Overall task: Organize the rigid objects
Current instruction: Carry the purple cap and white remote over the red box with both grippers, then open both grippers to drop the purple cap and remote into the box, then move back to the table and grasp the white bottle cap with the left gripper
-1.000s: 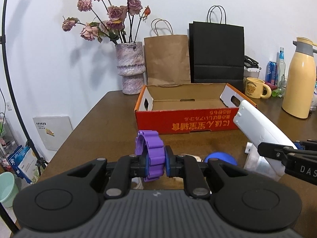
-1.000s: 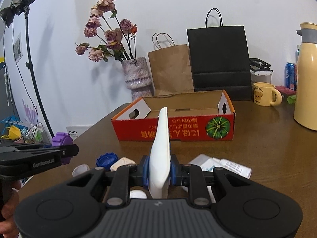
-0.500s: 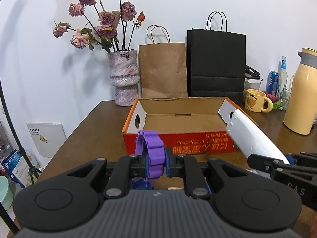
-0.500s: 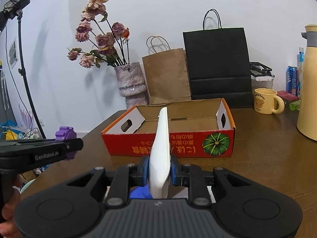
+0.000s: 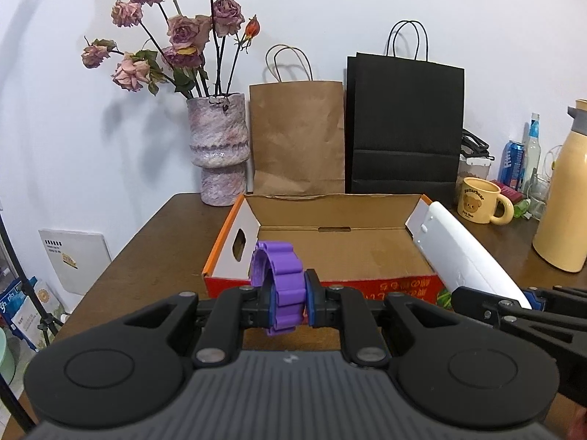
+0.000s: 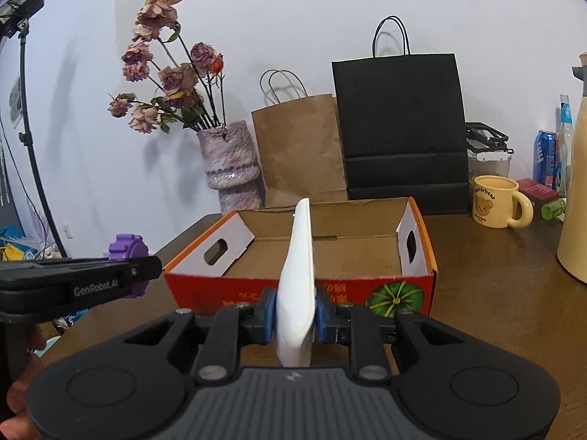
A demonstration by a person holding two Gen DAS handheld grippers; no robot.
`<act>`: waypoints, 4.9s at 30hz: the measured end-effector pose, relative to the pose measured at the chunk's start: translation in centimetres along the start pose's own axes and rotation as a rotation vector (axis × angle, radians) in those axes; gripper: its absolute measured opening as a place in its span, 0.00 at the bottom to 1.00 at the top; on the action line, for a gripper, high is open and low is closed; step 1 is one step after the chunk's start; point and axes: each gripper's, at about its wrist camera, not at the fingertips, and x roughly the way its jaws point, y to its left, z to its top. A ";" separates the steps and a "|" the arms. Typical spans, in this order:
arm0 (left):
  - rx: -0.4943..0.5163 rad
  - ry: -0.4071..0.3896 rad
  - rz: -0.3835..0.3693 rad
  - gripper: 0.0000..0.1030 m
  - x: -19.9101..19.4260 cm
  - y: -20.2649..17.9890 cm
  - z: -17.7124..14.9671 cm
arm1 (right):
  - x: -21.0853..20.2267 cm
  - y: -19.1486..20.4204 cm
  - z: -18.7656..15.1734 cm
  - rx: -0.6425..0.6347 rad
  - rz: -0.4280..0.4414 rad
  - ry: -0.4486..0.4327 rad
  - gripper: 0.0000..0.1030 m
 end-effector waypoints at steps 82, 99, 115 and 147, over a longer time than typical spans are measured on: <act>-0.033 0.017 0.154 1.00 13.0 -1.6 6.2 | 14.0 -4.2 5.8 -0.149 -0.137 0.085 1.00; -0.030 -0.009 0.144 1.00 6.5 -0.8 4.4 | 7.9 -3.0 4.2 -0.170 -0.136 0.045 1.00; -0.029 -0.001 0.154 1.00 -0.6 1.1 0.6 | 0.9 -1.6 0.1 -0.162 -0.128 0.055 1.00; -0.023 0.103 0.141 1.00 -7.1 3.5 -7.9 | -5.4 -0.3 -8.4 -0.210 -0.144 0.171 1.00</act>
